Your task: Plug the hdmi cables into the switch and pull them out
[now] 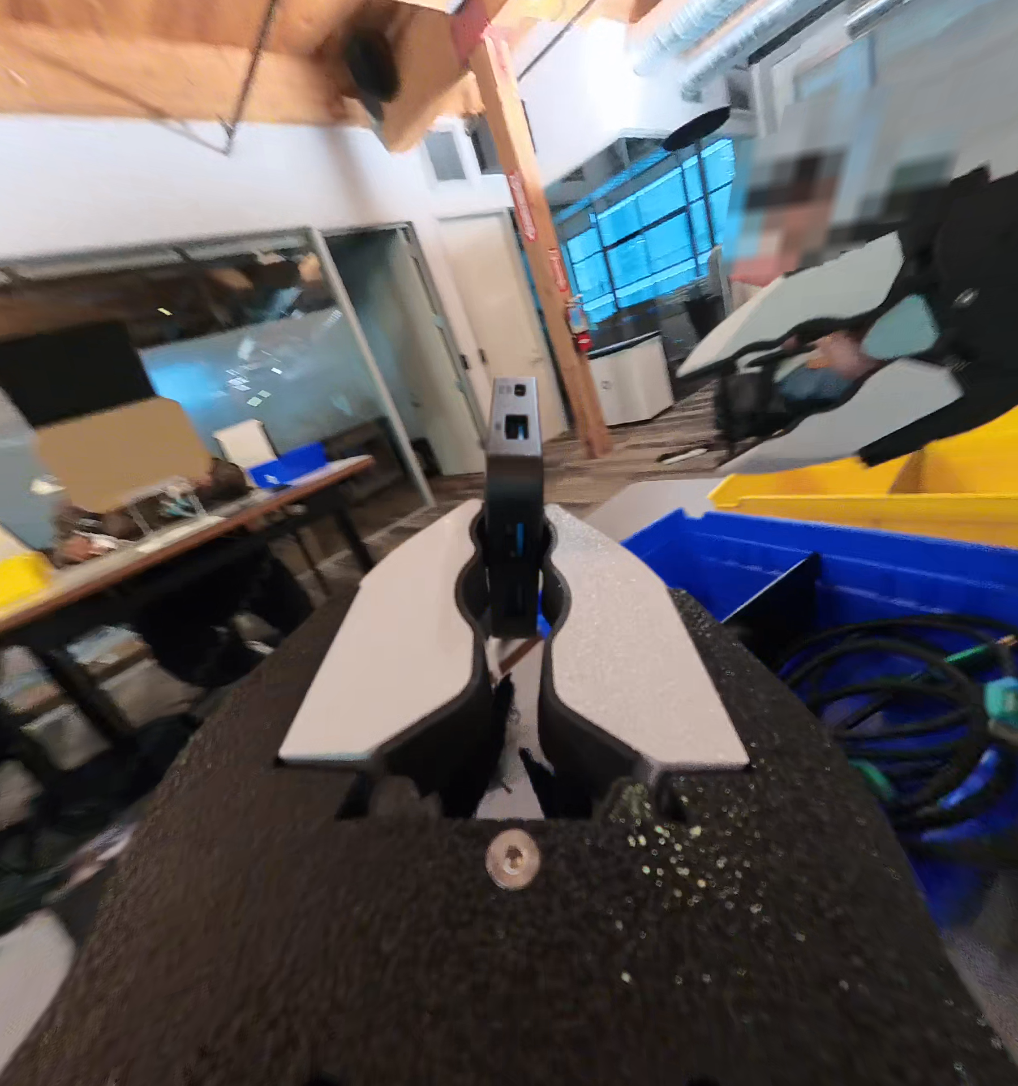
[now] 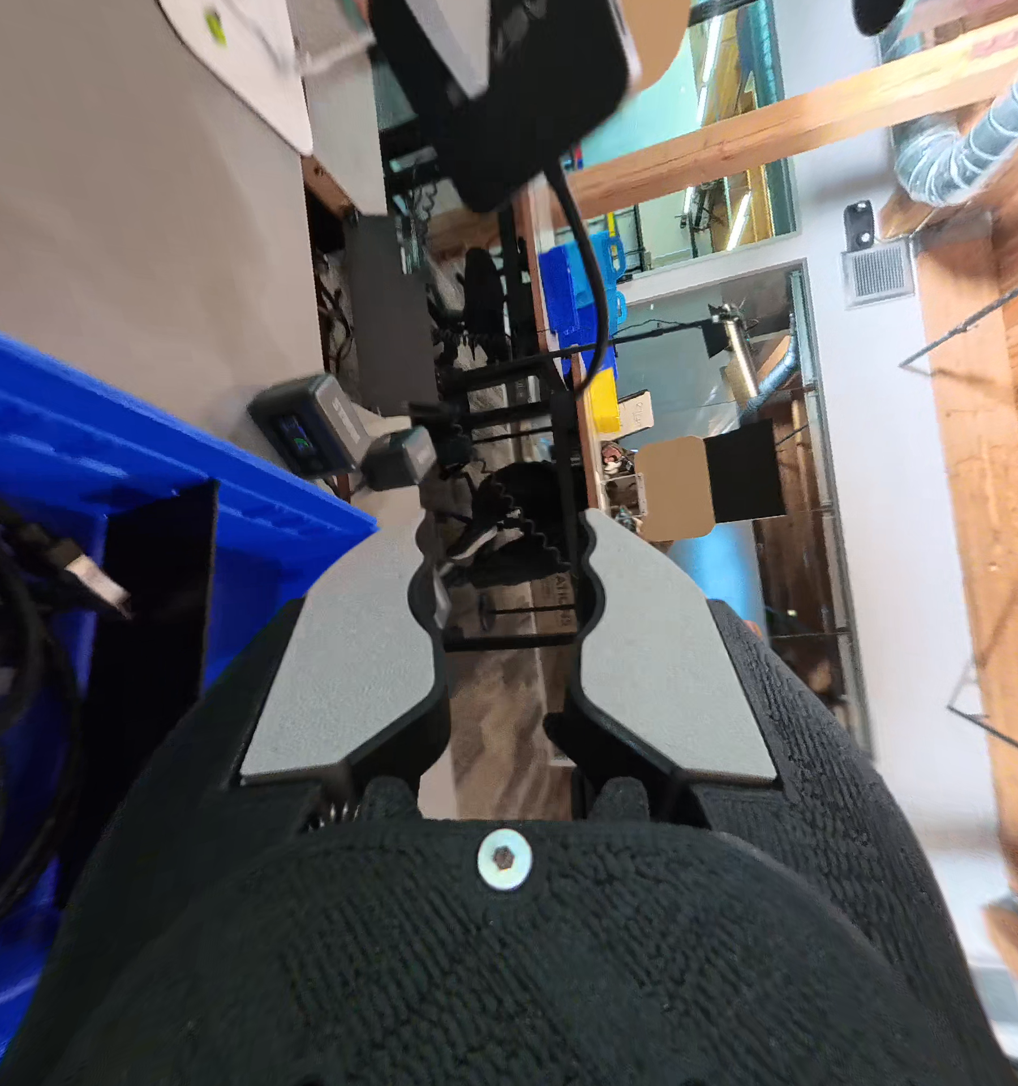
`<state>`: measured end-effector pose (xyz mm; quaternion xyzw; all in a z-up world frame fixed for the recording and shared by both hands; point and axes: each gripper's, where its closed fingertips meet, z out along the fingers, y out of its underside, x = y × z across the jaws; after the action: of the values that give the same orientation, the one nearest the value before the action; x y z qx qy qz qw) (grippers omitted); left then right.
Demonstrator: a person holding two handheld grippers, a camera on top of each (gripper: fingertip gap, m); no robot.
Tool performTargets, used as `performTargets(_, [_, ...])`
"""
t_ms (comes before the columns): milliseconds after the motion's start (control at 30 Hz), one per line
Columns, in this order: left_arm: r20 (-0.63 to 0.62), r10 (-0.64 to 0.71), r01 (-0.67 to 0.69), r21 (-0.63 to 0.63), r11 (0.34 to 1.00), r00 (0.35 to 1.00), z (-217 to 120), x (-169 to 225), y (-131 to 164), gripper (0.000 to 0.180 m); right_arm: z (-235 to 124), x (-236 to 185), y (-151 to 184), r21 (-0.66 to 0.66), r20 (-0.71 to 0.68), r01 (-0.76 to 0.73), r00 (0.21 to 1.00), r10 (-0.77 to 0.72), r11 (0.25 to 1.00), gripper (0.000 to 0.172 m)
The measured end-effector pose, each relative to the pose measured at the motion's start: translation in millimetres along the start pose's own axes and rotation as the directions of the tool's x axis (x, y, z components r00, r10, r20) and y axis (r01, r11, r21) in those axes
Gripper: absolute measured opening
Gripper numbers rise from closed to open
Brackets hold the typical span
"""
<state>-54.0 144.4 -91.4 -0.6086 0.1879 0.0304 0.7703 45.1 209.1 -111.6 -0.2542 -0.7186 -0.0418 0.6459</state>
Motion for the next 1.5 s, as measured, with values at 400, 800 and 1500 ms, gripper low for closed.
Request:
performTargets(400, [-0.105,0.507,-0.513,-0.028,0.858,0.855,-101,46,-21,0.014,-32,-55,-150,0.265,0.341,-0.273,0.924,0.175,0.925,0.048])
performTargets(800, [-0.224,0.482,-0.494,0.002,0.870,0.847,-144,84,-28,0.014,-47,-71,-224,0.413,0.465,-0.311,0.880,0.095,0.856,0.020])
performTargets(1500, [-0.297,0.210,-0.222,-0.006,0.975,0.932,-166,115,-23,0.019,-78,-96,-224,0.425,0.533,-0.387,0.838,0.119,0.818,0.013])
